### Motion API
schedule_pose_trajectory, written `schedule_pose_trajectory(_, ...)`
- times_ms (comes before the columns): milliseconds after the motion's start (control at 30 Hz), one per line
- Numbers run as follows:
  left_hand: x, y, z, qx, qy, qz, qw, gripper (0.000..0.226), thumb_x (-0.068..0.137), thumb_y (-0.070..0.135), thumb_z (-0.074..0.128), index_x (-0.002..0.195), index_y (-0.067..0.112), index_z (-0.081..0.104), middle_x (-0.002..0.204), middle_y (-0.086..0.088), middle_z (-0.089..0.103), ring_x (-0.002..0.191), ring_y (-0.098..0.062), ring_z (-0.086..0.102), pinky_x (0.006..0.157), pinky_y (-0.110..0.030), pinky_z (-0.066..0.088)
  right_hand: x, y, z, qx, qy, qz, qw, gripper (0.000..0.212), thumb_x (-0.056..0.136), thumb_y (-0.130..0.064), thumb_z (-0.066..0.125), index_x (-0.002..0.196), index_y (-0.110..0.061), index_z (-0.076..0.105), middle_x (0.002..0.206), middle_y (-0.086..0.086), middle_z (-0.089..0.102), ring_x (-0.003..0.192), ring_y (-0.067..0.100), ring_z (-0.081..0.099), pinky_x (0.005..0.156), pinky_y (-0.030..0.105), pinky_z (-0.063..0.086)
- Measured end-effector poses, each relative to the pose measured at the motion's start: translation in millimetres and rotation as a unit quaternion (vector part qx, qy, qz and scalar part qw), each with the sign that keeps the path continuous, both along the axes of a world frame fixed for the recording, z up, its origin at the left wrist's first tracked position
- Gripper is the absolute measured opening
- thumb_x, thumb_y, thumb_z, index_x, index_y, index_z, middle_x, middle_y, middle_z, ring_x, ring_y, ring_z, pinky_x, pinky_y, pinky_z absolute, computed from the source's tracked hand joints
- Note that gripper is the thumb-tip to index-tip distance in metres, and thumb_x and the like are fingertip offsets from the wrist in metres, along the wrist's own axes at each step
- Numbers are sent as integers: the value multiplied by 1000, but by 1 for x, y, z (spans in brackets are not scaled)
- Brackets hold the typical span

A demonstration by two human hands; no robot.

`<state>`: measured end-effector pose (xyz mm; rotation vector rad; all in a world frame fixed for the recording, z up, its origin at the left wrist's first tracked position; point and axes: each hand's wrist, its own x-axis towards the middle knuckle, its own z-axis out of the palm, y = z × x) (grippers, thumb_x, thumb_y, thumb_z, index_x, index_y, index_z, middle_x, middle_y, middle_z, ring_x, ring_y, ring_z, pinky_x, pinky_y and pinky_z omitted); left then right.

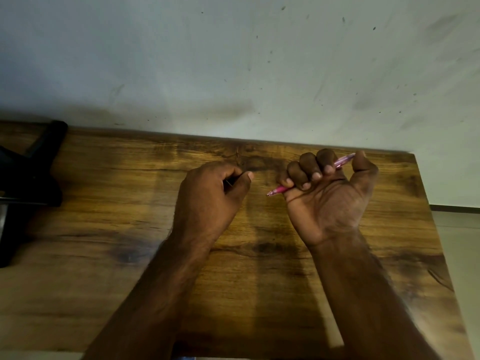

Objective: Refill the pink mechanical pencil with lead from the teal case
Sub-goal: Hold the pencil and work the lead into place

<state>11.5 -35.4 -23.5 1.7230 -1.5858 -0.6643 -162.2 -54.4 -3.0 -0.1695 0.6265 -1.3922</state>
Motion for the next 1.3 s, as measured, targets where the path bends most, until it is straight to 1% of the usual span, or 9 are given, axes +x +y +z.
schedule_pose_trajectory(67,0,0,0,-1,0,0,1000,21,95,42,69,89,24,79,77,13,72,70,0,65,60,-27,54,2,-1,2,-27,-7,14,1000,44,90,-56,40,68,-18,39,60,-1,33,60,16,23,61,35,29)
schedule_pose_trajectory(233,1,0,-2,0,-5,12,1000,20,94,45,69,85,29,78,73,17,69,69,1,64,57,-18,46,2,0,1,-36,-10,15,999,43,88,-55,41,67,-18,40,60,-1,33,58,16,25,60,34,32)
schedule_pose_trajectory(367,2,1,-3,4,5,11,1000,19,94,44,69,85,29,77,73,18,69,73,1,65,58,-15,44,2,0,-1,-33,-16,12,999,49,97,-57,33,69,-18,40,61,-1,33,59,15,26,60,34,32)
schedule_pose_trajectory(467,2,0,-3,-2,-2,12,1000,21,94,45,70,83,28,77,70,18,69,69,1,64,55,-11,39,2,-1,0,-31,-8,14,999,43,90,-55,40,68,-18,39,60,-1,33,57,16,26,60,34,32)
schedule_pose_trajectory(567,1,0,-2,-4,-4,3,1000,23,95,44,69,82,27,77,70,16,69,65,0,63,55,-16,43,2,-1,-1,-29,-11,15,999,45,92,-57,38,69,-18,38,60,-1,33,57,16,26,60,34,32)
schedule_pose_trajectory(800,0,0,-2,10,5,-1,1000,21,95,43,69,87,26,78,76,14,72,70,0,65,61,-28,56,1,0,0,-33,-4,6,999,49,97,-57,32,69,-18,38,60,-1,32,58,16,24,60,34,30)
schedule_pose_trajectory(967,0,0,-1,9,10,1,1000,20,95,42,69,87,26,78,76,13,72,70,-1,66,62,-34,59,0,-1,0,-34,1,2,999,50,99,-57,28,70,-17,39,60,-1,33,59,16,25,59,33,32)
schedule_pose_trajectory(1133,0,1,-1,11,10,2,1000,20,95,41,70,86,26,78,75,13,72,69,-1,66,62,-32,58,0,-1,0,-32,5,4,999,44,92,-55,38,69,-17,40,59,-1,34,57,15,26,59,33,32)
schedule_pose_trajectory(1300,0,1,0,15,10,1,1000,20,95,41,70,86,26,78,75,13,72,70,-1,66,63,-33,58,0,-1,0,-28,2,1,1000,48,95,-56,35,69,-17,41,59,-1,33,57,16,25,60,33,31)
